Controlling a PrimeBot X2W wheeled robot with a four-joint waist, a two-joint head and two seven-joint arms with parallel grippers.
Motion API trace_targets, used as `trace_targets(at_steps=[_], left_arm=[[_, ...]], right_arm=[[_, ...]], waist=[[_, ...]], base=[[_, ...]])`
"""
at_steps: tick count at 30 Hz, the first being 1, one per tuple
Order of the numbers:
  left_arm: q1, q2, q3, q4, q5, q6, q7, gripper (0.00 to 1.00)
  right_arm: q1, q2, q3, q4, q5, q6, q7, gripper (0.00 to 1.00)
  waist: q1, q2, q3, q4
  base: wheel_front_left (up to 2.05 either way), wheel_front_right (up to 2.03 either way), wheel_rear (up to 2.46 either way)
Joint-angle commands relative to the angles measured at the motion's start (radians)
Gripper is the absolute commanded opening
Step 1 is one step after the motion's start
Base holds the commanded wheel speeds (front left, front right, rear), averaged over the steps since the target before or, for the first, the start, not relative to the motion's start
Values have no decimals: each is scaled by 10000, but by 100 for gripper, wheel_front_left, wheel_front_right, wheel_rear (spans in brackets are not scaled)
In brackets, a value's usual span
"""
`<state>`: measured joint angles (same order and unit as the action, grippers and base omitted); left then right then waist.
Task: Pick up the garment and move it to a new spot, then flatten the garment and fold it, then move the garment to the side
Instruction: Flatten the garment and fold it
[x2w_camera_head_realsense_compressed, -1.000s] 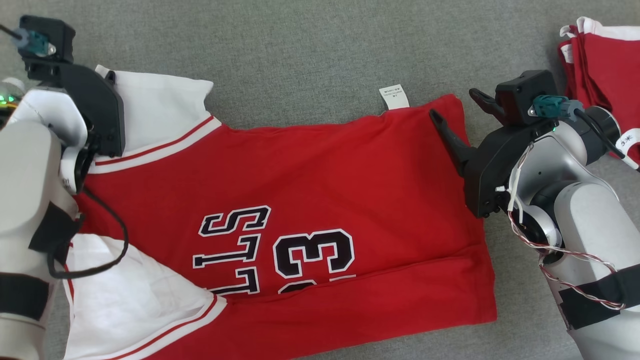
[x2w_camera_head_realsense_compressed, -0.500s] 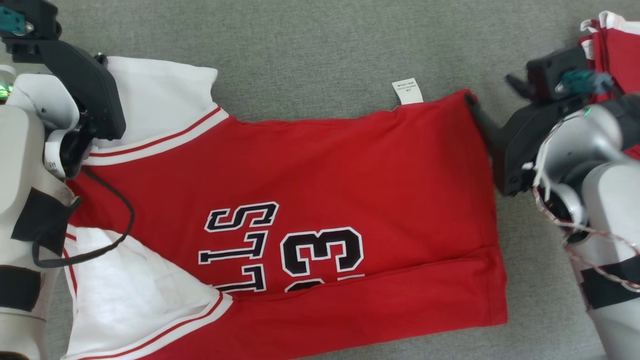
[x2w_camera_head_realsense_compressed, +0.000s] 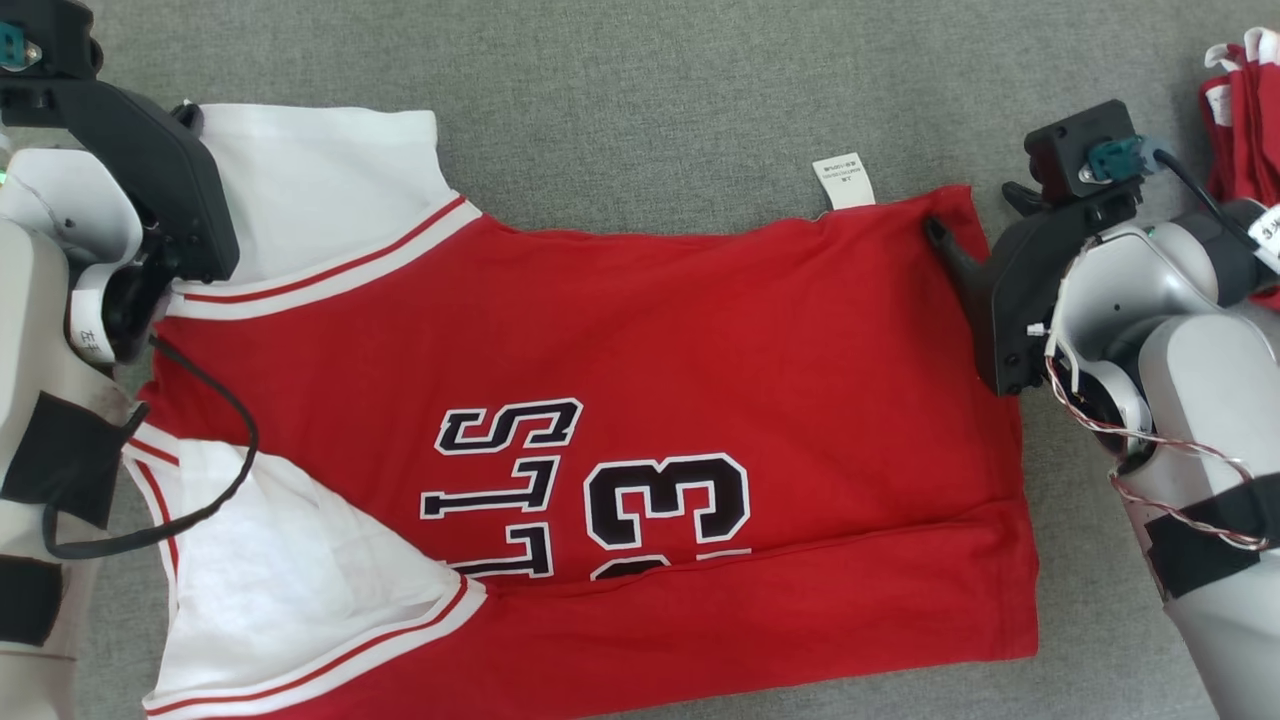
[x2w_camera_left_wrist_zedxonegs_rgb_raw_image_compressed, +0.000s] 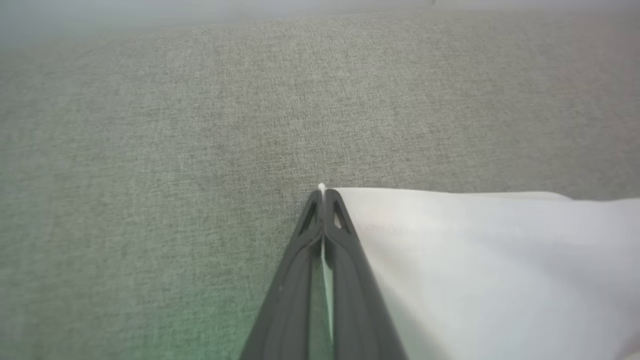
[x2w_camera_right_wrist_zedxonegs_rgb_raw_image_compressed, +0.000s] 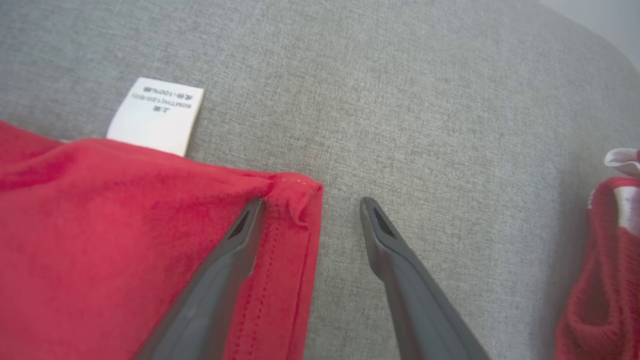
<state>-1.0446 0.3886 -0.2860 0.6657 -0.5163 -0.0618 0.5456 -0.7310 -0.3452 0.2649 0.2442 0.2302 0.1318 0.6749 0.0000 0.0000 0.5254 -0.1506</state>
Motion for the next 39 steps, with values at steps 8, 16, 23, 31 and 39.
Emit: trace_targets(at_steps=[8,16,23,31,39], left_arm=[[456,-4,129,-667,42,110,-1192,0],[1228,-472,910,-1656,-1320,-206,-2110,0],[2547,-182,1401,-3226,-2366,-435,-1775,0],[5386,-118,2051,-5767,-3238,-99,-1803,0],[8263,-636,2570,-7239,-3730,459,-2368,0]], right_arm=[[-530,-431,640,679,395,-27,-664,0],[-31,-601,477,446,466,-27,-1545,0],[856,-909,507,-133,575,-27,-1740,0],[1937,-1210,844,-627,522,-27,-1815,0],[2643,-1868,1293,-749,791,-27,-1693,0]], waist=[[0,0,-146,168],[0,0,-752,414],[0,0,-1548,702],[0,0,-2541,868],[0,0,-3112,952]], base=[[0,0,0],[0,0,0],[0,0,0],[0,0,0],[0,0,0]])
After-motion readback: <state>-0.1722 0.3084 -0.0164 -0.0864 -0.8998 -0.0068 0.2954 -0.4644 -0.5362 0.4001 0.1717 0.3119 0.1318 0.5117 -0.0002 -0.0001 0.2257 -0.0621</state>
